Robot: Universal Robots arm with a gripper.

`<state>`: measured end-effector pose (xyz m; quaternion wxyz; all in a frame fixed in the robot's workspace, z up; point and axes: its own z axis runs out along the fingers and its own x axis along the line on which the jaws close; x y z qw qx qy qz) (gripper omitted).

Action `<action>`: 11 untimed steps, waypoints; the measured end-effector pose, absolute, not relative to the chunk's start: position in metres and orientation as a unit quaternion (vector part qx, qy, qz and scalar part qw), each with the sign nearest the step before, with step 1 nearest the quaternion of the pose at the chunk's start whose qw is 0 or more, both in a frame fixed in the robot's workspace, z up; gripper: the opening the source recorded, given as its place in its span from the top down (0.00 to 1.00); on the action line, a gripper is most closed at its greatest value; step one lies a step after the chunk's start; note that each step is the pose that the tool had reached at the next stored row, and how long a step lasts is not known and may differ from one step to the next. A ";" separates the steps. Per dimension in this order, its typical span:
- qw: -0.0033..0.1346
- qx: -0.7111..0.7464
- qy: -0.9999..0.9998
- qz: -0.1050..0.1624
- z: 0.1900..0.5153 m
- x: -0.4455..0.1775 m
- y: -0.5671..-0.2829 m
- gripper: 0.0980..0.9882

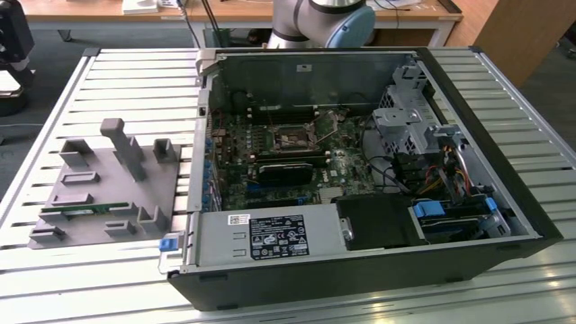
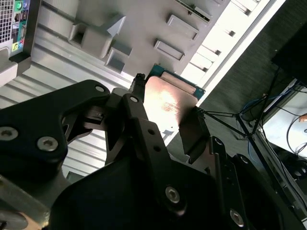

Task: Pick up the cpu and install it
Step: 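Pick up the cpu and move it towards the insertion slot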

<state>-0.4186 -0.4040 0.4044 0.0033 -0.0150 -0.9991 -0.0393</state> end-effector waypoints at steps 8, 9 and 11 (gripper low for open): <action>0.003 -0.015 -0.999 -0.039 0.404 -0.408 -0.404 0.51; 0.003 -0.015 -0.999 -0.039 0.404 -0.407 -0.404 0.51; 0.003 -0.015 -0.999 -0.039 0.404 -0.405 -0.404 0.51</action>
